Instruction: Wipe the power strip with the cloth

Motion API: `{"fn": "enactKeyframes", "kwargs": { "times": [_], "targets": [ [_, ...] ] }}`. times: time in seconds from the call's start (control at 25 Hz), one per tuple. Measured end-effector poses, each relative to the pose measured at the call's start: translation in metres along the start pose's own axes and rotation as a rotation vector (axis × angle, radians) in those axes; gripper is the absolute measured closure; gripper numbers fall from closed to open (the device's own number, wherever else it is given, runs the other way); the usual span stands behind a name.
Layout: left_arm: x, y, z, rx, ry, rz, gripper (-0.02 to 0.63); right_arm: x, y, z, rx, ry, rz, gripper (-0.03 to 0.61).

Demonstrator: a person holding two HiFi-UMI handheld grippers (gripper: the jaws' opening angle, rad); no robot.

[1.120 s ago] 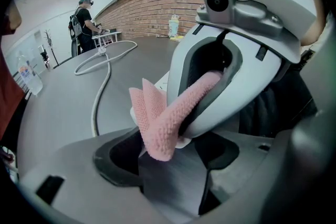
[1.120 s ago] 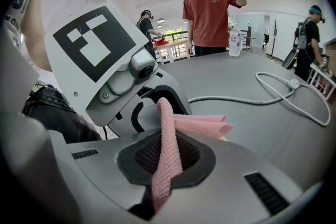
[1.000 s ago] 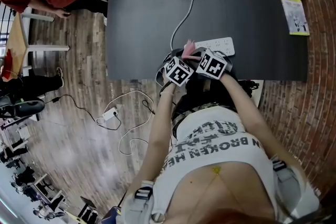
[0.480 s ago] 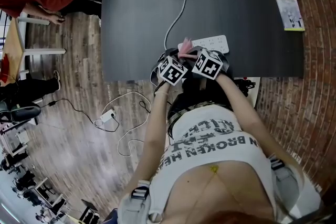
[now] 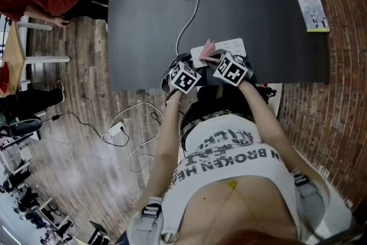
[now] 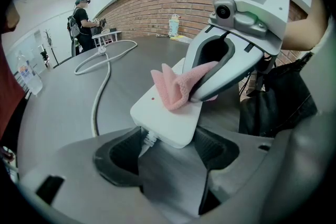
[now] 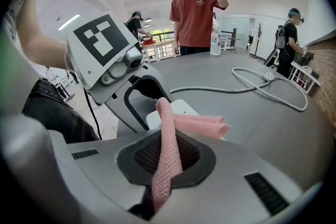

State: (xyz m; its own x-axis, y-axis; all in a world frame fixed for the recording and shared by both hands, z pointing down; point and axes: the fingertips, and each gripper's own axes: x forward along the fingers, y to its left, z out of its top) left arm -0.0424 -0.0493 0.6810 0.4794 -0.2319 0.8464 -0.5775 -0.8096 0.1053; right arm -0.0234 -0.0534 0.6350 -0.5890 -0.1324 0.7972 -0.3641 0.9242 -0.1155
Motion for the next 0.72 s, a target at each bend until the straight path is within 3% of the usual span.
{"fn": "enactKeyframes", "kwargs": {
  "times": [0.72],
  "targets": [
    [0.0005, -0.0016, 0.0002, 0.000, -0.001, -0.005, 0.316, -0.0035, -0.0025, -0.0046, 0.031, -0.006, -0.038, 0.561]
  ]
}}
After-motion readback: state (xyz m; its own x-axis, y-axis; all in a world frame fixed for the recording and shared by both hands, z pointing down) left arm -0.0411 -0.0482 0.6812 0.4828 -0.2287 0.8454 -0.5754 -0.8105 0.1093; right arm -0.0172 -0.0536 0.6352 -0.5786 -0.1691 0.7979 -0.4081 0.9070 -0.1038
